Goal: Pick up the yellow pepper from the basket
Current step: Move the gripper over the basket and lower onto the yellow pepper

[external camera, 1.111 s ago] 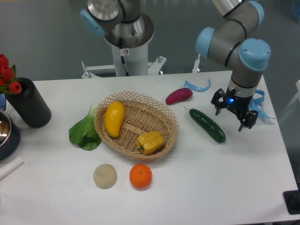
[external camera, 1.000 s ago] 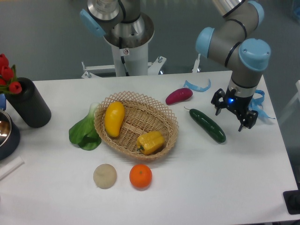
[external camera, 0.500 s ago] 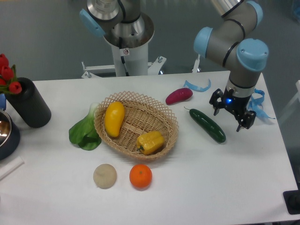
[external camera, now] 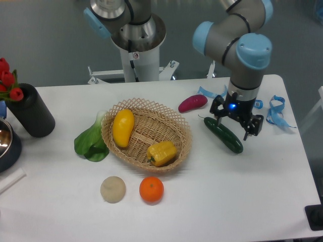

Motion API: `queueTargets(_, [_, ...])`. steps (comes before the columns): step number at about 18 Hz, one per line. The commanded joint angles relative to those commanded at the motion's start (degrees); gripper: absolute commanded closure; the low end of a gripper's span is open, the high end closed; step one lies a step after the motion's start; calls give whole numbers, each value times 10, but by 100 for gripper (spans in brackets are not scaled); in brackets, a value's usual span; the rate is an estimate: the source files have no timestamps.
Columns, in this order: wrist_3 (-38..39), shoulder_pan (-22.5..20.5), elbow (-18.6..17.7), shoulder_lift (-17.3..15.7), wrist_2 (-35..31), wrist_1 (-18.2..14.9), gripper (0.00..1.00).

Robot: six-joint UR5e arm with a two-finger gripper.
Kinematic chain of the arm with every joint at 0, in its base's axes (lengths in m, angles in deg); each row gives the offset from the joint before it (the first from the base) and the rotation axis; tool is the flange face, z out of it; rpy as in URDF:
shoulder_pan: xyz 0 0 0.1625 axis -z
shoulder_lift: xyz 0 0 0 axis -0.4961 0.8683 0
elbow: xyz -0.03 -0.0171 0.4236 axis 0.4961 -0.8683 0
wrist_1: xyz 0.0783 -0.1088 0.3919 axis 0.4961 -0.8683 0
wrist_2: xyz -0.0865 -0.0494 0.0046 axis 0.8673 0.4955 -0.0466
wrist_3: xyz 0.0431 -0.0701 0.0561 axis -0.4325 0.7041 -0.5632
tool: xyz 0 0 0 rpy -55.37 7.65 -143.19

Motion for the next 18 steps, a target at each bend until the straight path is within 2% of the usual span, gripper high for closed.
queueTargets(1, [10,13,2,-6,0,9,0])
queueTargets(5, [15,63,2,-4,-1,11,0])
queueTargets(8, [11,92,-16,16,-2,10,0])
queueTargets(12, [-35,105,-42,27,0,4,0])
queueTargets(15, [-34,116,-64,23,-1,4,0])
queueTargets(18, [-32,127,-65,25,-3,4,0])
